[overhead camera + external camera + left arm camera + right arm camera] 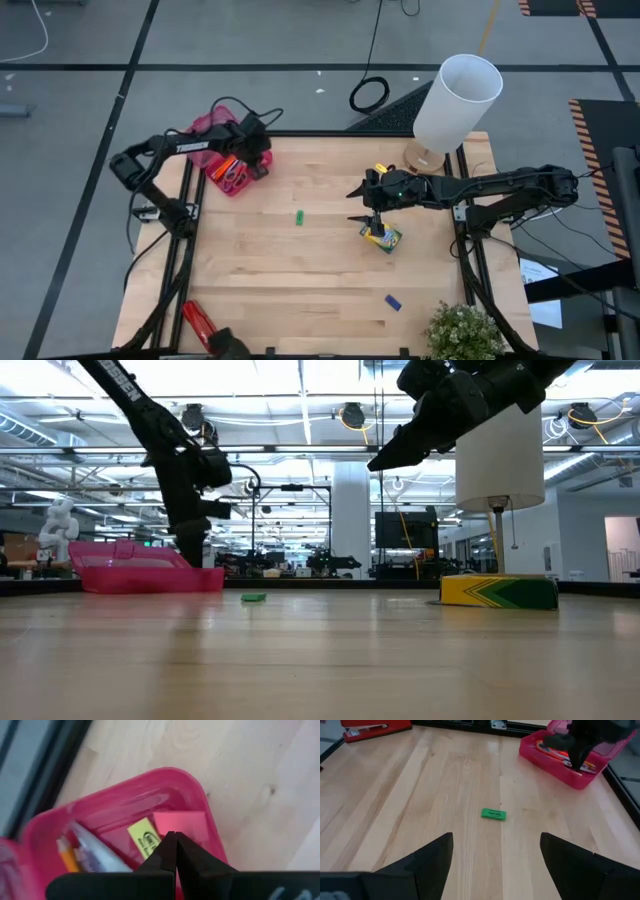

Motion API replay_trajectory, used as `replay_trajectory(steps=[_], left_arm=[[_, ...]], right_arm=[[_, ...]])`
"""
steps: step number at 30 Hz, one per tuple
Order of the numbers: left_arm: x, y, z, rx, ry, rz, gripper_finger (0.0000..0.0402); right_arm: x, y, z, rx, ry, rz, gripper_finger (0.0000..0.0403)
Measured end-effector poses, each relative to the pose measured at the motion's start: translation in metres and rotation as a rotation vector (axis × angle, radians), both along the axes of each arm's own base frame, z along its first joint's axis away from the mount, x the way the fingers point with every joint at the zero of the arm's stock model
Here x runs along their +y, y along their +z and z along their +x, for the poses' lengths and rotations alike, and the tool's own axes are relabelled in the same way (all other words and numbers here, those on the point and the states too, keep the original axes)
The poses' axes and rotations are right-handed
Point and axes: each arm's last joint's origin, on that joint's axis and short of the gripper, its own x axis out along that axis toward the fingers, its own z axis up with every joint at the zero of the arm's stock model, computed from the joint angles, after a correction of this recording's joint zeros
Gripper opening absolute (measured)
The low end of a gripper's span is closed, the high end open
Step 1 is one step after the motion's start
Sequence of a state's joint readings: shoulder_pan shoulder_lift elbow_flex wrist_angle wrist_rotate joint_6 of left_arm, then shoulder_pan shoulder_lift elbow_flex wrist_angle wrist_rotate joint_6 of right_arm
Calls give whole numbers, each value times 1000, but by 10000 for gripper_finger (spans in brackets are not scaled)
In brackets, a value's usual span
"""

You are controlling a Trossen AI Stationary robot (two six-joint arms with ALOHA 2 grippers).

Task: Pack school essentials
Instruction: Put the pink eraser into the pink supply box

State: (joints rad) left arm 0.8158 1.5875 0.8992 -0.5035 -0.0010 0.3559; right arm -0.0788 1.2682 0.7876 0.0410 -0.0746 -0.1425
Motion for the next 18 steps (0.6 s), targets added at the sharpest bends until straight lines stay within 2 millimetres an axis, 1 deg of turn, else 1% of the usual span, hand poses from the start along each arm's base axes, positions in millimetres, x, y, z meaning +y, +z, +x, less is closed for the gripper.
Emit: replay_trajectory(steps=[5, 11, 15, 18], left_arm=[[9, -11, 13, 13, 41, -42, 1], [22, -13, 18, 37, 85, -49, 1], [33, -9, 16, 27, 154, -31, 3], [37, 2, 13, 52, 230, -23, 2]], right_arm=[[0, 0, 0, 0, -1, 1, 290], [0, 0, 0, 0, 0, 0, 290], [0, 0, 0, 3, 1, -1, 290], [0, -1, 0, 8, 0, 0, 290]])
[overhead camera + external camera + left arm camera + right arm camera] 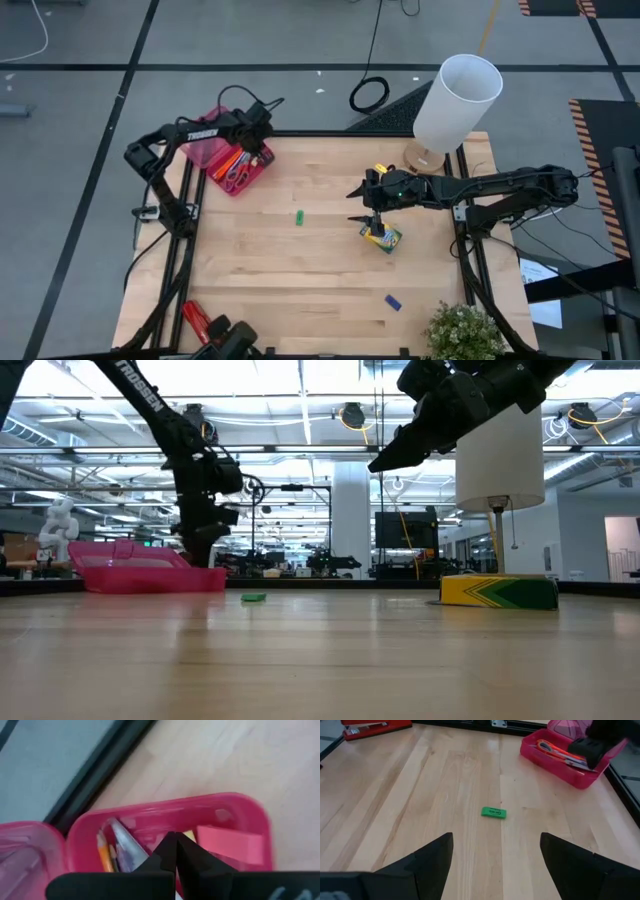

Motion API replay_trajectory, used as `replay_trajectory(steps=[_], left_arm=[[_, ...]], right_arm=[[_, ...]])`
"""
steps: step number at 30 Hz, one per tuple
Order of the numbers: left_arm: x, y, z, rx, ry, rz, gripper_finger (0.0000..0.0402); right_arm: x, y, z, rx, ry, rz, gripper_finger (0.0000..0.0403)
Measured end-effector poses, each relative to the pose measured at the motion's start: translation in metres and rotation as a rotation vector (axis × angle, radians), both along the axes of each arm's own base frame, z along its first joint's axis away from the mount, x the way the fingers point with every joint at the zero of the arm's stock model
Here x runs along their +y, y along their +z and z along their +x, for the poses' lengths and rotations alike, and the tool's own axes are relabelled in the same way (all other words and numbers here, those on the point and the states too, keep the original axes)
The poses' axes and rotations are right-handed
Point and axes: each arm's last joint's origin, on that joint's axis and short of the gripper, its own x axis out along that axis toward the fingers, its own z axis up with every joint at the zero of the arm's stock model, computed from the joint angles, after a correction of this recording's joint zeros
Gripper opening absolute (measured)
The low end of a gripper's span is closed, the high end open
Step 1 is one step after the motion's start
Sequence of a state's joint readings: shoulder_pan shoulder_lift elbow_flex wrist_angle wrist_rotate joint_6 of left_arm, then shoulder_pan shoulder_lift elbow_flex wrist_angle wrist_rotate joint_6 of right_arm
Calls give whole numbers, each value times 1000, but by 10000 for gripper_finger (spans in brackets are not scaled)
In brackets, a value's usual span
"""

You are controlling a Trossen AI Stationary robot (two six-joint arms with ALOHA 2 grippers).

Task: Pack school essentials
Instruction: Put the pink eraser into the pink supply box

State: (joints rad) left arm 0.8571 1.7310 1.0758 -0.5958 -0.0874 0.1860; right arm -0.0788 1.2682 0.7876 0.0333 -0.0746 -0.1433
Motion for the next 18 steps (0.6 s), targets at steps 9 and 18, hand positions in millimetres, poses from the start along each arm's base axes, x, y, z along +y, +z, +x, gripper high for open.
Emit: replay_trajectory(steps=[9, 18], left_arm=[[-22, 34, 9, -77, -96, -55, 2], [-18, 15, 9, -105, -53, -138, 2]], right_arm=[[0, 0, 0, 0, -4, 8, 290], [0, 0, 0, 0, -11, 20, 290]])
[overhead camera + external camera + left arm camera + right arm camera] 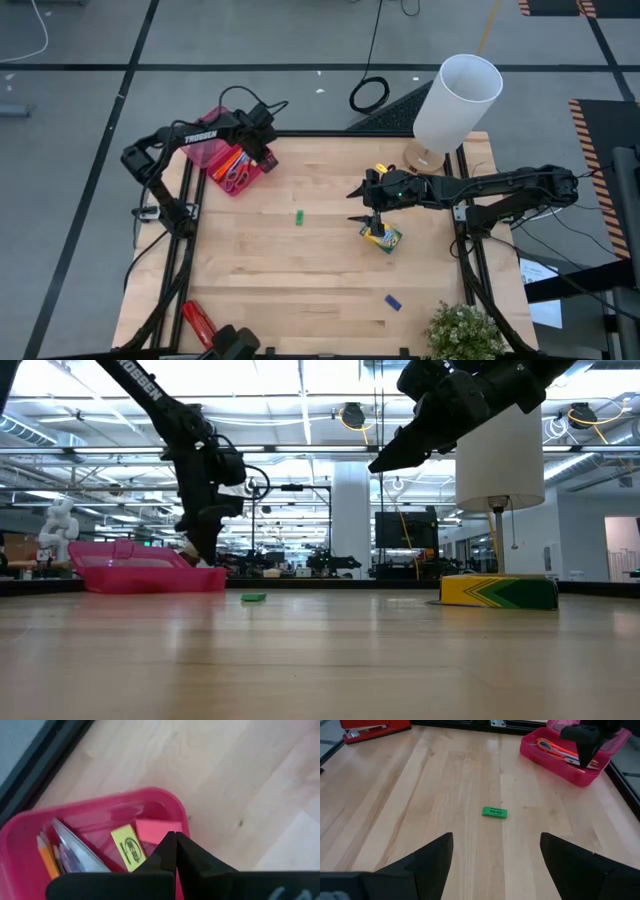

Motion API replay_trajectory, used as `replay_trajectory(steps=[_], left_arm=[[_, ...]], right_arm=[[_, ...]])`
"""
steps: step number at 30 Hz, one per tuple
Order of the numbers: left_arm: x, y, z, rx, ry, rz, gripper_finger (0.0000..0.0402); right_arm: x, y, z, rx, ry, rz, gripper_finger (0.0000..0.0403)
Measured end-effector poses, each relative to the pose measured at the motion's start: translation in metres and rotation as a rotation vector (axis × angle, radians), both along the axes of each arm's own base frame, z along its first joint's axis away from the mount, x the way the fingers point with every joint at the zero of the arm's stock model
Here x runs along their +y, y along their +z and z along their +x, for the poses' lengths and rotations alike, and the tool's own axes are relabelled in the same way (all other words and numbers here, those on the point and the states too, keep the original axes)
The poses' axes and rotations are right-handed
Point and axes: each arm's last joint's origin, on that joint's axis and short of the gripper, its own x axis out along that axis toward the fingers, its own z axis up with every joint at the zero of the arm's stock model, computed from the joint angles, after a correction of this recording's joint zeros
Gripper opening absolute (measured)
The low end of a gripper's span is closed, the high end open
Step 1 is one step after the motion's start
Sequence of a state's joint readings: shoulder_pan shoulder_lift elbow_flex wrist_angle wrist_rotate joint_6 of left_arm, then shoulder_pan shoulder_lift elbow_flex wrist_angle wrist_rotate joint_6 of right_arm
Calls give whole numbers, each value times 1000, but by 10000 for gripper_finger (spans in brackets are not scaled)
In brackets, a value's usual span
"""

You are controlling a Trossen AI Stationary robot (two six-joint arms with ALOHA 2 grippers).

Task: Pack school essentials
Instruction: Put the pink eraser into the pink supply box

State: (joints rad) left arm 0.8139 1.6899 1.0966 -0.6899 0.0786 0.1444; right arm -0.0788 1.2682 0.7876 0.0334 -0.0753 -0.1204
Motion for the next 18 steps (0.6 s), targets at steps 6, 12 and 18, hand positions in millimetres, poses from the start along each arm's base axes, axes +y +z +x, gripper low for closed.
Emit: replay_trajectory(steps=[6, 12, 18], left_arm=[[6, -5, -1, -3, 23, 1, 2], [13, -15, -4, 3, 49, -38, 2], [16, -30, 0, -15, 19, -90, 2]], right_arm=[[0, 0, 0, 0, 1, 1, 290], [0, -1, -1, 11, 3, 2, 290], [0, -1, -1, 16, 1, 5, 290]])
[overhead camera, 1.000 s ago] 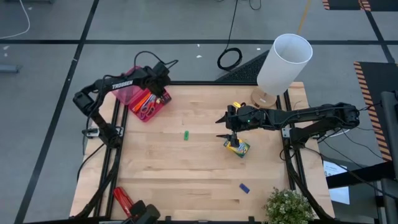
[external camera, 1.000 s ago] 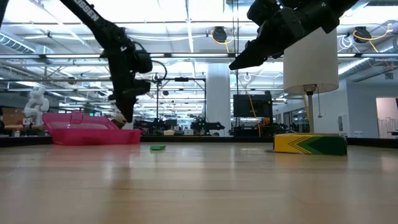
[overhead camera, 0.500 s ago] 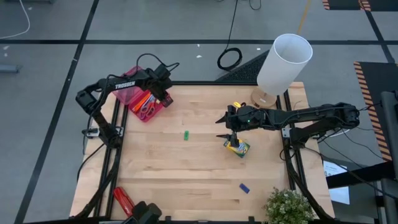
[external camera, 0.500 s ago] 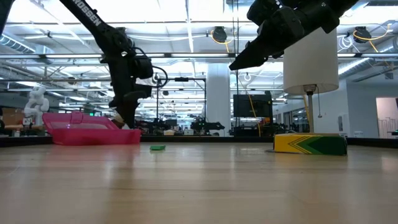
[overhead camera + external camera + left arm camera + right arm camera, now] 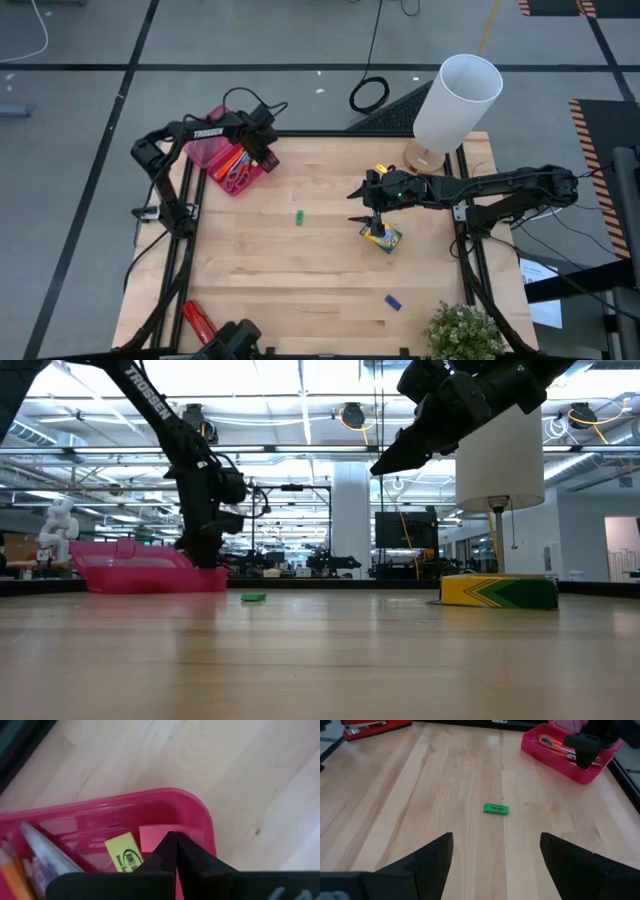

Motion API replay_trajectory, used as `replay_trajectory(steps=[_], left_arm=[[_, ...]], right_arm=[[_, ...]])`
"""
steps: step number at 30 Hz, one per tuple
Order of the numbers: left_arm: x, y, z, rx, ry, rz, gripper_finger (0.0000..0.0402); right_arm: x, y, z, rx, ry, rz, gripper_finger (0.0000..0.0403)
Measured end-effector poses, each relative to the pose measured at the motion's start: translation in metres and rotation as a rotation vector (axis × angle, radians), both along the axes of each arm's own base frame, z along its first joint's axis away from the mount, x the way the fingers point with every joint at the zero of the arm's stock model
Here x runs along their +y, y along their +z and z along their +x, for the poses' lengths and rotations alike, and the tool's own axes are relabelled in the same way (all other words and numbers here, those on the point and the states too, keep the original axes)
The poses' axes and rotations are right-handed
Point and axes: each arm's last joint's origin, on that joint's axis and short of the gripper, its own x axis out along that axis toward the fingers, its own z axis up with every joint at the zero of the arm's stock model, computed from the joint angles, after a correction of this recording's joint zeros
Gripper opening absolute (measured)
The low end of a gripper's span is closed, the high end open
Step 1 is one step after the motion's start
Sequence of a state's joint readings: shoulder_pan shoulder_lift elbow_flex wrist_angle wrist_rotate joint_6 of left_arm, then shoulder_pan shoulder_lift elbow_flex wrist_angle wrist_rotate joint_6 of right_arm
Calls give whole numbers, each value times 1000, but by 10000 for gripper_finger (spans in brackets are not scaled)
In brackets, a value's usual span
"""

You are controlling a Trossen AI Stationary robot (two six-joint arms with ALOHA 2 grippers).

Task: Pack school essentials
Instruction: Put the pink eraser into the pink supply box, then put the green eraser into the pink supply box

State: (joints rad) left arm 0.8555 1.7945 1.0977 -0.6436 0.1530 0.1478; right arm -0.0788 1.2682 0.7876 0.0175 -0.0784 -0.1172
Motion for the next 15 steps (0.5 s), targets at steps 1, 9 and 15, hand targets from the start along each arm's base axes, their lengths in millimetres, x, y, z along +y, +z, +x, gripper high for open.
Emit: replay_trajectory(steps=[1, 9, 15], left_arm=[[1, -2, 0, 7, 1, -1, 2], [2, 0, -5, 67, 43, 32, 3], [-6, 14, -8, 129, 48, 89, 4]], right_arm=[[0, 0, 0, 0, 0, 0, 290], [0, 0, 0, 0, -9, 16, 290], [0, 0, 0, 0, -15, 26, 290]])
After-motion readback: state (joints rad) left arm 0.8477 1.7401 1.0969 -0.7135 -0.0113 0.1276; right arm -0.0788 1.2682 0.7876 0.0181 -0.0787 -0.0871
